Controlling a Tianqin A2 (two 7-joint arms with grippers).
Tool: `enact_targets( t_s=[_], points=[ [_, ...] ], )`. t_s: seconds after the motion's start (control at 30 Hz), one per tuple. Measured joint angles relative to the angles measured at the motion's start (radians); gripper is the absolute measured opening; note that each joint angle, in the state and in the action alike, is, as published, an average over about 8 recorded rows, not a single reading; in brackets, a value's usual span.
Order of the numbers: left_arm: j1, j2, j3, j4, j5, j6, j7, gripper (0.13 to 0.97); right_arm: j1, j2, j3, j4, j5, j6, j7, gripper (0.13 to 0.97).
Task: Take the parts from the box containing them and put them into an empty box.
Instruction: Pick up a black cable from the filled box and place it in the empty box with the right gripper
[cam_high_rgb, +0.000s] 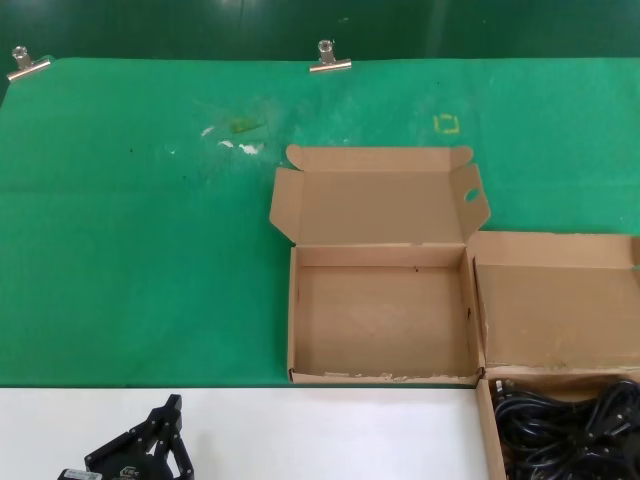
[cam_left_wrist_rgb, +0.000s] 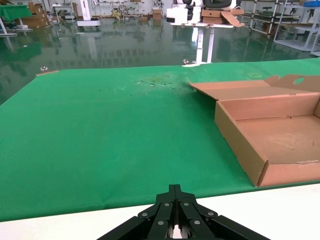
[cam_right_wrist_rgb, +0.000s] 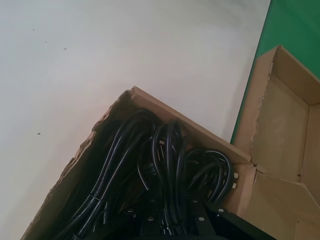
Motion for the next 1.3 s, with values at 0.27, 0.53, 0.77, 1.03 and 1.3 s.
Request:
enact_targets(
  t_s=[0.27,0.53,0.77,1.03,1.3],
  points=[
    [0.0,0.0,0.0,0.0,0.0,0.0,0.0,0.149,-0.009,0.019,0.015,0.033,0.011,0.002,0.021,0.196],
    [0.0,0.0,0.0,0.0,0.0,0.0,0.0,0.149,-0.003,0.053,0.054,0.109,0.027,0.005,0.069,0.195],
    [0.0,0.0,0.0,0.0,0.0,0.0,0.0,0.149,0.053,0.019,0.077,0.146,0.06,0.025,0.067,0.194],
    [0.0,0.0,0.0,0.0,0.0,0.0,0.0,0.149,0.147,-0.142,0.039,0.1,0.074,0.087,0.006,0.193],
    [0.0,0.0,0.0,0.0,0.0,0.0,0.0,0.149,0.199,-0.307,-0.033,-0.022,0.056,0.154,-0.066,0.193]
  ],
)
